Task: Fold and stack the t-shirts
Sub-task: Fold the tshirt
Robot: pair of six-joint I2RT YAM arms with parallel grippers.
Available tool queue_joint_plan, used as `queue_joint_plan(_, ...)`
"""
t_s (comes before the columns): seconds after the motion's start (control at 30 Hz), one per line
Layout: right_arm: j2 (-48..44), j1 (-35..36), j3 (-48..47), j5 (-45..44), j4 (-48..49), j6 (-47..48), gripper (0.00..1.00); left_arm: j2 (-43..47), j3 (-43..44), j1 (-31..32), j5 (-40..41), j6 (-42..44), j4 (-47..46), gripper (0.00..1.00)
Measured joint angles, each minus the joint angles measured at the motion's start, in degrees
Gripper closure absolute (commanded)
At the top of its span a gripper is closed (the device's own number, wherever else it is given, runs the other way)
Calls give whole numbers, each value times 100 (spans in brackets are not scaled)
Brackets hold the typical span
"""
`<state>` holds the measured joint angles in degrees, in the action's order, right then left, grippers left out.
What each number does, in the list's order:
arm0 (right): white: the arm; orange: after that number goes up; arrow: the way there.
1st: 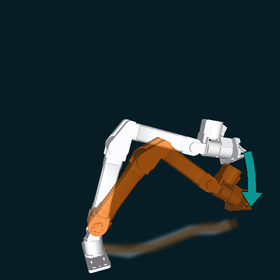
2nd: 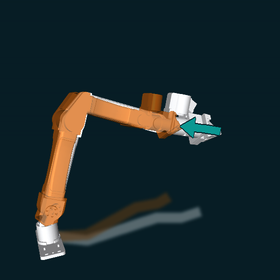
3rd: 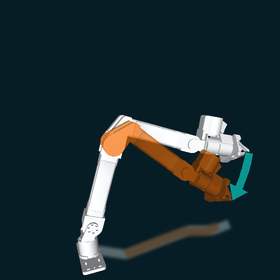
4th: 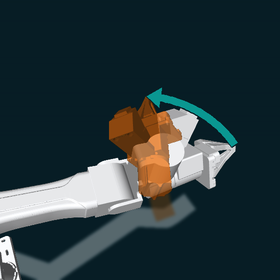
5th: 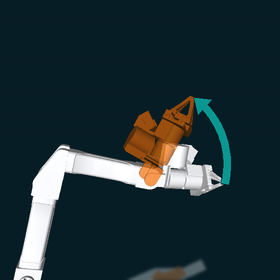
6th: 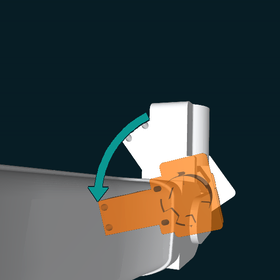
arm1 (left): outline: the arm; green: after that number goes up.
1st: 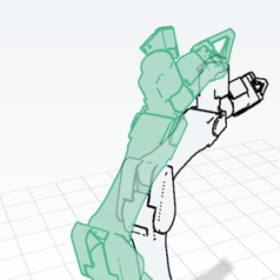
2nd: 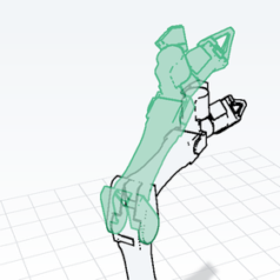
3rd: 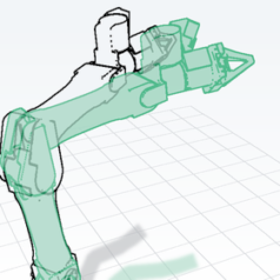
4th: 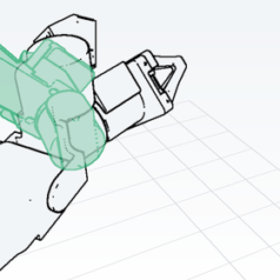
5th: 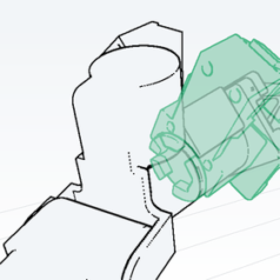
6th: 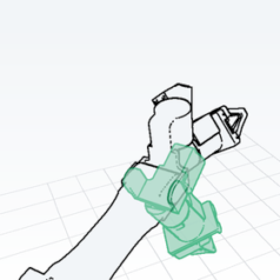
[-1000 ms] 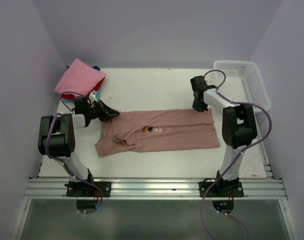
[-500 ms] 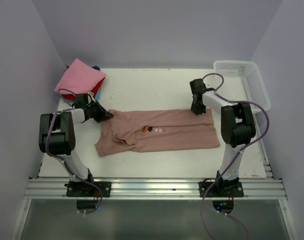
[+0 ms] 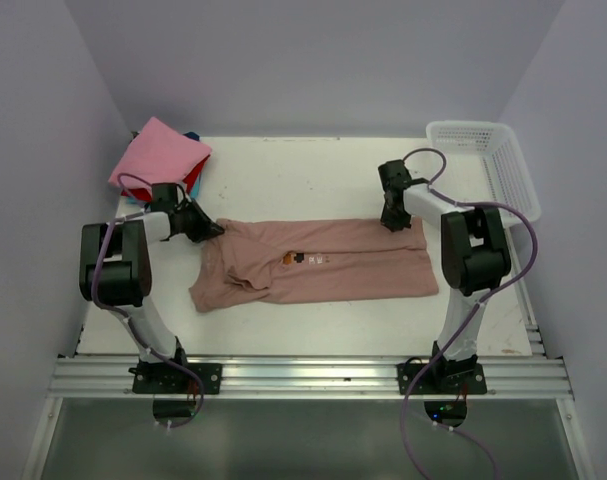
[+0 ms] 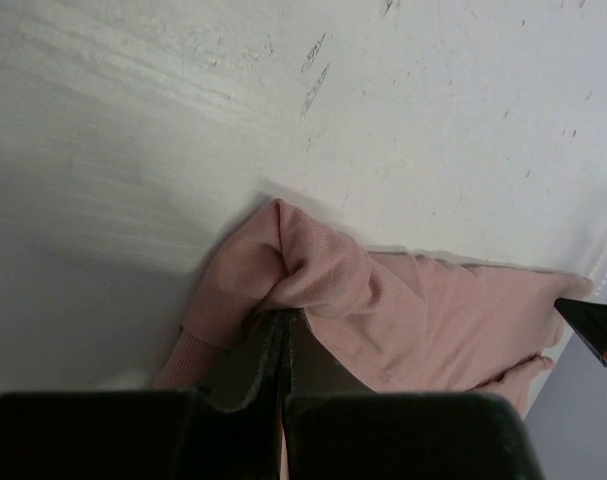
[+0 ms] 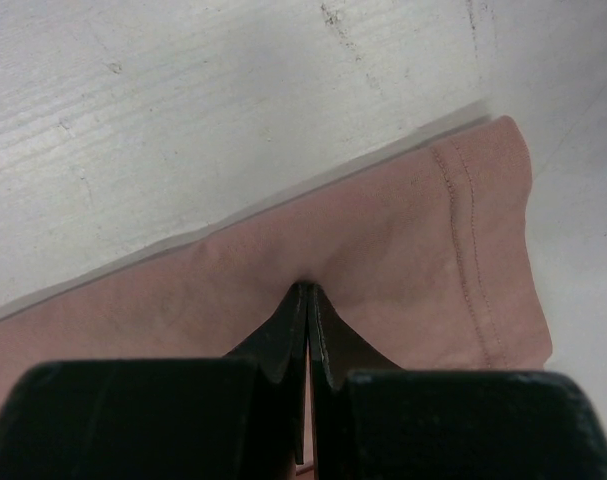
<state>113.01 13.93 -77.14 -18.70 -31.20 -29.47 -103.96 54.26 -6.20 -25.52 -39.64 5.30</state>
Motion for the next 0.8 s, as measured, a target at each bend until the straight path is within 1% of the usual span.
queue_joint_plan(0.13, -304, 111, 424, 7, 109, 13, 100, -330, 472, 0, 17, -7, 219, 100)
queue_joint_plan(0.3, -1014, 518, 1287, 28, -37, 13, 100, -1095, 1620, 2, 50, -17, 529, 100)
queue_joint_plan(0.43, -1668, 955, 1961, 70, -232, -9, 100, -1816, 2721, 2, 13, -24, 802, 100)
queue_joint_plan(0.53, -2253, 1239, 2411, 179, -369, -87, 100, -2430, 3613, 2, -199, -39, 940, 100)
queue_joint_plan(0.57, -2402, 1307, 2514, 205, -411, -116, 100, -2542, 3770, 13, -245, -39, 944, 100)
queue_joint_plan(0.67, -3021, 1613, 2905, 337, -522, -323, 100, -3222, 4745, 55, -599, -46, 1014, 100)
queue_joint_plan(0.8, -3565, 1961, 3331, 420, -678, -595, 100, -3797, 5510, 138, -997, -138, 944, 100)
